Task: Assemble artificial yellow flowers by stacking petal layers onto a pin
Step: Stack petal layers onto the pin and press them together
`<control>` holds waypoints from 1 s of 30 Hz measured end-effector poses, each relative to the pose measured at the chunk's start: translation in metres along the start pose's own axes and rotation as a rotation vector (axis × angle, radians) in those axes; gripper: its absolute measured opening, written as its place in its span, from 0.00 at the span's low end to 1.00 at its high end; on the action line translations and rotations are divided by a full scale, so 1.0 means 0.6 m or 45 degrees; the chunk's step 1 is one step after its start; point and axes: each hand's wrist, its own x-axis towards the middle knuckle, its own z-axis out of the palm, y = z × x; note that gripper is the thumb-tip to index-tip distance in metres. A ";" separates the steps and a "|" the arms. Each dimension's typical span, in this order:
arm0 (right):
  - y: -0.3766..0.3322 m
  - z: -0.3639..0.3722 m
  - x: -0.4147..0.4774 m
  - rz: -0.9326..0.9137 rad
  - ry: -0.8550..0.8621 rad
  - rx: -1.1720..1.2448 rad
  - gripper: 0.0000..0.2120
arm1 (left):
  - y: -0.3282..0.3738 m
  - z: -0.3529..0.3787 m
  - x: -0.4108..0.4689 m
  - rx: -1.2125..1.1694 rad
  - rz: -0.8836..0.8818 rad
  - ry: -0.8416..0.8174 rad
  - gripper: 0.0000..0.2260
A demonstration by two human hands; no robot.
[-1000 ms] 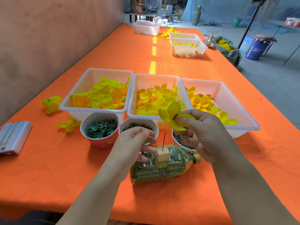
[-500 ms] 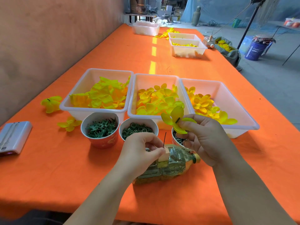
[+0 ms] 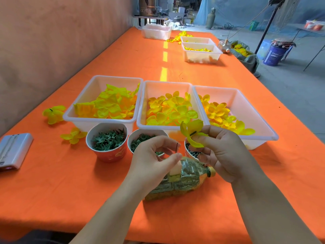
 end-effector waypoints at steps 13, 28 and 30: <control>-0.031 0.034 -0.017 -0.733 0.202 -0.607 0.11 | 0.086 -0.015 0.036 -0.446 -0.085 0.077 0.03; -0.027 0.040 -0.006 -0.971 0.254 -0.594 0.14 | 0.077 -0.024 0.055 -0.487 -0.147 0.128 0.03; -0.029 0.038 -0.002 -0.765 0.140 -0.527 0.12 | 0.080 -0.024 0.051 -0.418 -0.067 0.117 0.03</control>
